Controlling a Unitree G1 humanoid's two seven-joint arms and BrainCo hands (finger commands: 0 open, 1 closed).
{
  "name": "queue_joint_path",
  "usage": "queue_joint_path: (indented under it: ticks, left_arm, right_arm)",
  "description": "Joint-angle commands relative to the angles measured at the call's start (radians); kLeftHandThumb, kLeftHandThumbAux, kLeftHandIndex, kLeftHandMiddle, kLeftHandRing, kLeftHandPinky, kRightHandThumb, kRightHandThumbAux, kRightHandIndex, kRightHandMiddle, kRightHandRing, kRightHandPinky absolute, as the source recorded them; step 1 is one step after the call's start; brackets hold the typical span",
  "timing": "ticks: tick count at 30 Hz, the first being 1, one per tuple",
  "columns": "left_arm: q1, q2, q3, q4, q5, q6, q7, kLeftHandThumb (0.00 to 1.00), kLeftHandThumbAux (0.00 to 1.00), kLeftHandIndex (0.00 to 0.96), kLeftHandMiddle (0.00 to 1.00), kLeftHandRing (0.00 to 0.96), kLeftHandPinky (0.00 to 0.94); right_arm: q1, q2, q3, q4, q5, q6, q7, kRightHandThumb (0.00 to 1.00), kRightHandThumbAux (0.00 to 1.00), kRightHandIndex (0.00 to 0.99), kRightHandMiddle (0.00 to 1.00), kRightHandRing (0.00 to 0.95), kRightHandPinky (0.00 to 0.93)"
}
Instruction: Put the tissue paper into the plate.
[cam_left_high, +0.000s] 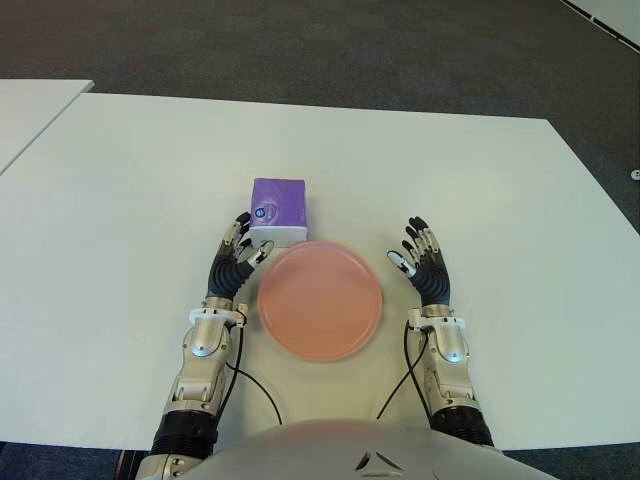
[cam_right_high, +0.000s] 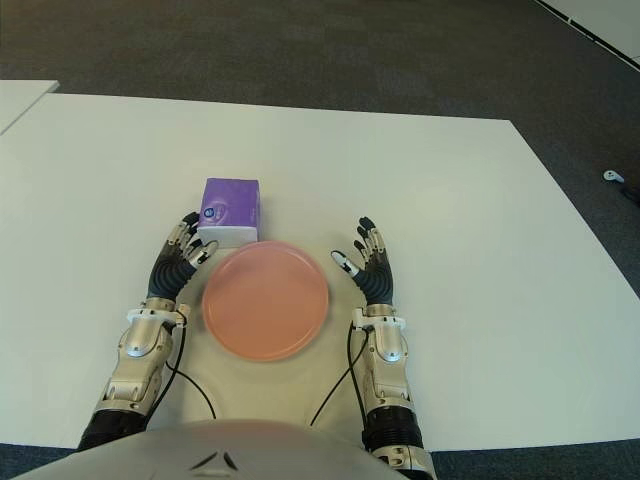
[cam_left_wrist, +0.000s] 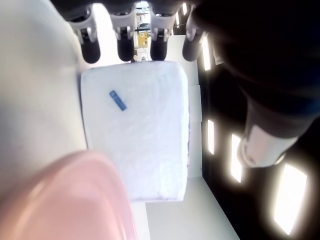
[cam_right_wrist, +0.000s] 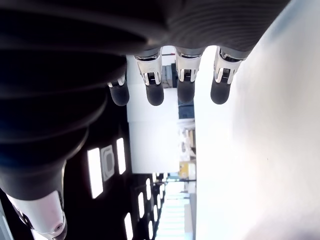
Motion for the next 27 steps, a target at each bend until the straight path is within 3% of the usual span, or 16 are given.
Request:
queue_joint_path:
  ticks: [1,27]
  left_arm:
    - [0.002,0.000,-0.001,0.008,0.002,0.011,0.003,0.000,0.586,0.000,0.000,0.000,0.000]
    - [0.008,0.000,-0.004,0.004,0.006,0.000,0.004,0.000,0.606,0.000,0.000,0.000,0.000]
  right_arm:
    - [0.041,0.008,-0.006,0.054,0.011,0.036,-0.007,0.086,0.691,0.000,0.000,0.000,0.023]
    - [0.057,0.010,-0.004,0.031,0.014,0.044,-0.008,0.079,0.709,0.000,0.000,0.000,0.009]
